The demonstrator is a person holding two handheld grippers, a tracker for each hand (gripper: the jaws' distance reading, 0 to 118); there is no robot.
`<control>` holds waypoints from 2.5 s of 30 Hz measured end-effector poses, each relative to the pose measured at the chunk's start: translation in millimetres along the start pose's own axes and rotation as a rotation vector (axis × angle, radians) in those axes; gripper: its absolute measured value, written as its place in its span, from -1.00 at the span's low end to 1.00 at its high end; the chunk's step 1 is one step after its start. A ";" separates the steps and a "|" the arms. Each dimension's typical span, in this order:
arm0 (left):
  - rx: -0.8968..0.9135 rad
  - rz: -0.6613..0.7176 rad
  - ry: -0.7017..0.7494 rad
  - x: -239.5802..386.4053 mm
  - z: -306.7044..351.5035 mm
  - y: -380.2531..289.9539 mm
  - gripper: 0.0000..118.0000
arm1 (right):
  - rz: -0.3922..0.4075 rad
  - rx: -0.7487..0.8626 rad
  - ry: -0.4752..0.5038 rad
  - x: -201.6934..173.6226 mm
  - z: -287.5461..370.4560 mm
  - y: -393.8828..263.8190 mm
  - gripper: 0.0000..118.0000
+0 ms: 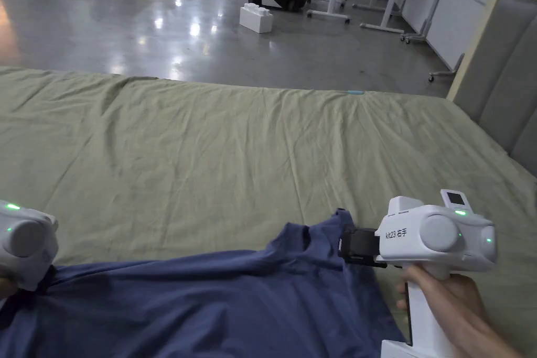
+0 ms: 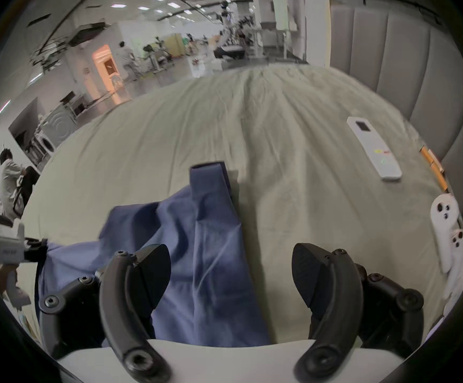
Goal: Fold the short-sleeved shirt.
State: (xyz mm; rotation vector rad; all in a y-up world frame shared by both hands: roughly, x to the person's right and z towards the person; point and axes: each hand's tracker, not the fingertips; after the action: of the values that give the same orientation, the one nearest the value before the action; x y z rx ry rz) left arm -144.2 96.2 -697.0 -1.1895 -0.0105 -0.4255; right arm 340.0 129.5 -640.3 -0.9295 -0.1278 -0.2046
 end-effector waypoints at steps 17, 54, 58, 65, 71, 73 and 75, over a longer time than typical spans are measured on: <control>0.011 -0.004 -0.015 -7.2 -3.5 -1.5 -0.88 | 0.017 0.006 -0.056 19.5 -20.9 -10.1 -0.42; 1.173 0.329 -0.215 -178.7 573.4 -227.8 -0.92 | 0.113 0.948 0.114 11.0 590.5 13.0 -0.96; 1.215 0.351 -0.186 -192.0 603.6 -218.6 -0.92 | 0.127 1.001 0.101 -1.7 627.2 32.0 -0.96; 1.241 0.363 -0.146 -203.3 619.1 -201.0 -0.92 | 0.171 1.043 0.041 -13.9 643.4 57.5 -0.96; 1.238 0.381 -0.163 -203.7 609.5 -186.8 -0.92 | 0.172 1.043 0.034 -17.0 634.5 63.8 -0.96; 1.228 0.374 -0.154 -198.7 605.0 -182.8 -0.92 | 0.173 1.039 0.029 -16.8 628.2 66.3 -0.96; 1.222 0.353 -0.122 -196.1 597.3 -180.1 -0.92 | 0.181 1.033 0.021 -18.1 623.5 66.6 -0.96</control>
State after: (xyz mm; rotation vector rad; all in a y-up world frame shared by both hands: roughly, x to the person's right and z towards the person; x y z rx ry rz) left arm -256.2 640.7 -352.7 0.0036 -0.1440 0.0155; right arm 324.6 672.4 -326.3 0.0919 -0.1086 0.0345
